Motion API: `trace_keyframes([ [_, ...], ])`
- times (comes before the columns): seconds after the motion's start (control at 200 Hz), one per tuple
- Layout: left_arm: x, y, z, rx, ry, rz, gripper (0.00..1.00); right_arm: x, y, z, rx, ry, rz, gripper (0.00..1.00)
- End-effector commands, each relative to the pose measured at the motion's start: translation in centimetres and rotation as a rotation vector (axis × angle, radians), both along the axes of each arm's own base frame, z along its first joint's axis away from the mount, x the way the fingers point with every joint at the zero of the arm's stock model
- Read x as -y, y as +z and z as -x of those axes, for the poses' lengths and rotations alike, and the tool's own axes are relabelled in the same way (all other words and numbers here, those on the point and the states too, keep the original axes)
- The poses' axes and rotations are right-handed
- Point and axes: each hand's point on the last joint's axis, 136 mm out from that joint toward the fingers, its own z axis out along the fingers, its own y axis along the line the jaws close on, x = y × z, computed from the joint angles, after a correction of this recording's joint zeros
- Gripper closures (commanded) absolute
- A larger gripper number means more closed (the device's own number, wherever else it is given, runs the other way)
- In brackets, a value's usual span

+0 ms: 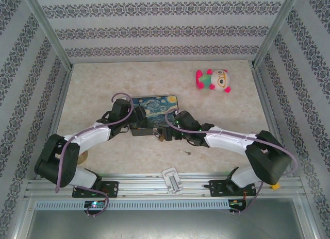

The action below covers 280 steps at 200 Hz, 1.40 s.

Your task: Unlock a padlock with a key

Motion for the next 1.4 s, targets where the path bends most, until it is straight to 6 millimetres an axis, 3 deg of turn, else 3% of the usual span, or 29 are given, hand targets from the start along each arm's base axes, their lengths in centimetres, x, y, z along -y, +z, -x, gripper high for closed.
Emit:
trace_keyframes([
  [0.0,1.7,0.2,0.2,0.003,-0.016,0.106,0.18,1.5,-0.3,1.2,-0.025,-0.063,0.036,0.02],
  [0.12,1.5,0.4,0.3,0.009,0.002,0.102,0.19,1.2,-0.7,2.4,-0.067,-0.064,0.022,0.06],
  [0.27,1.1,0.4,0.6,0.002,0.007,0.085,0.19,0.4,-1.3,3.3,-0.099,-0.063,0.004,0.27],
  [0.365,1.0,0.3,0.8,-0.001,0.008,0.086,0.19,0.0,-1.2,2.6,-0.078,-0.082,-0.006,0.43],
  [0.42,0.9,0.3,1.0,-0.001,0.008,0.084,0.18,-0.1,-1.0,1.8,-0.057,-0.095,-0.006,0.48],
  [0.715,0.9,0.5,1.4,0.014,-0.012,0.077,0.18,-0.8,-0.4,-3.5,0.001,-0.156,-0.079,0.58],
  [0.994,1.9,1.4,-0.1,0.062,-0.034,0.101,0.19,-1.9,0.1,-5.9,0.018,-0.131,-0.082,0.58],
  [1.164,1.8,1.8,-0.2,0.073,-0.036,0.094,0.18,-2.3,0.1,-5.6,0.004,-0.102,-0.092,0.59],
  [1.394,1.1,2.4,-0.1,0.092,-0.016,0.062,0.16,-2.4,0.8,-3.0,0.026,-0.023,-0.074,0.58],
])
